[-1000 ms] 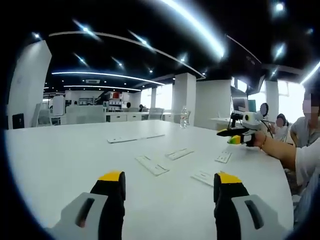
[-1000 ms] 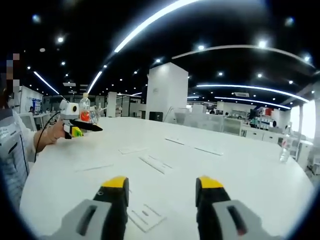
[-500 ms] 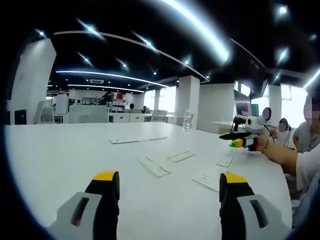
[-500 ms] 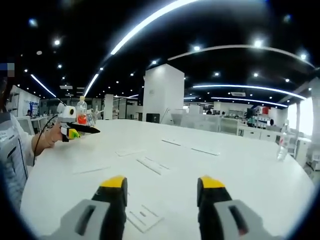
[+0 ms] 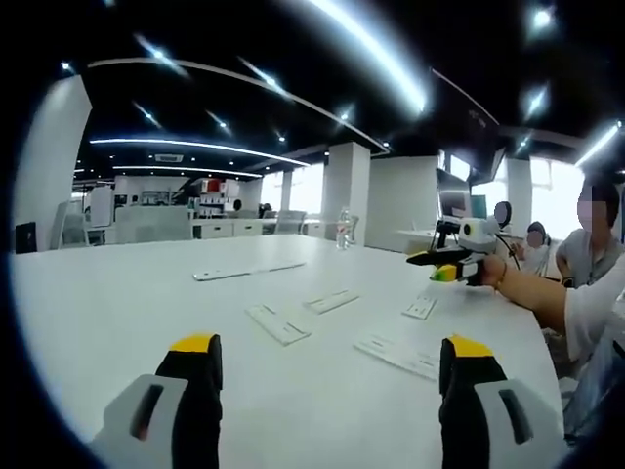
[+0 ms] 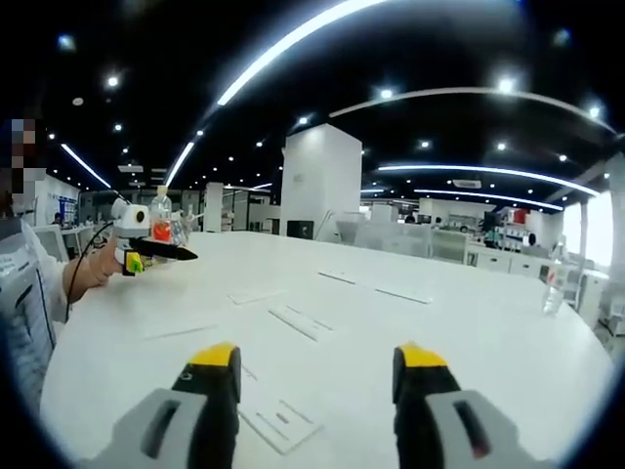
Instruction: Locate the socket holder cover, grip the socket holder cover, clip it into the socket holder slot.
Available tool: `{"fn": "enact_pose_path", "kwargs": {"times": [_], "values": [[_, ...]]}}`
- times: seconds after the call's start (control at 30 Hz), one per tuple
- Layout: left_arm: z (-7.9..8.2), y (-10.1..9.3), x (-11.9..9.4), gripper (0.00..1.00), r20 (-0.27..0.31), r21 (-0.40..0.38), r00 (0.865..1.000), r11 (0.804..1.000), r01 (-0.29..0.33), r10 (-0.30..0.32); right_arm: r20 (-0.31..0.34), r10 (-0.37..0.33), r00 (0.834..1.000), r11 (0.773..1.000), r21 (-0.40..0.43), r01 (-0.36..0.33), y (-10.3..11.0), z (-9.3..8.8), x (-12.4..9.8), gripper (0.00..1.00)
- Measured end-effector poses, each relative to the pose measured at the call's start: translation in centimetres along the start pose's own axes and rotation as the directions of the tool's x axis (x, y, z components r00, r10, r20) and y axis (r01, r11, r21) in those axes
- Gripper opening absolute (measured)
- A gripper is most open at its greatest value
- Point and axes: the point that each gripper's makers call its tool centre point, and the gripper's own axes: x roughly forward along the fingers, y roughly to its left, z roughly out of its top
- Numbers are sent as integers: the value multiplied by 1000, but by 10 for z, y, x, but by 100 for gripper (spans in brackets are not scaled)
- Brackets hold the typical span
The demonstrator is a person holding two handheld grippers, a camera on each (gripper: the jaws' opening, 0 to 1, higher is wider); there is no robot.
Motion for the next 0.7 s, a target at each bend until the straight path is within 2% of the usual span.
{"fn": "enact_pose_path", "kwargs": {"times": [0.1, 0.23, 0.5, 0.7], "values": [[-2, -9, 2, 93, -12, 14, 999, 999, 38, -38, -11, 19, 1000, 1000, -10, -20, 4, -2, 1, 65], [-3, -12, 3, 93, -17, 21, 998, 998, 55, -54, -29, 49, 998, 998, -29, -50, 10, -5, 1, 66], [-8, -6, 3, 89, -35, 5, 999, 999, 32, -31, -37, 63, 997, 997, -52, -65, 13, -5, -1, 65], [-10, -2, 3, 88, -41, -10, 999, 1000, 21, -22, 2, 85, 996, 995, -51, -85, 14, 4, -5, 60]]}}
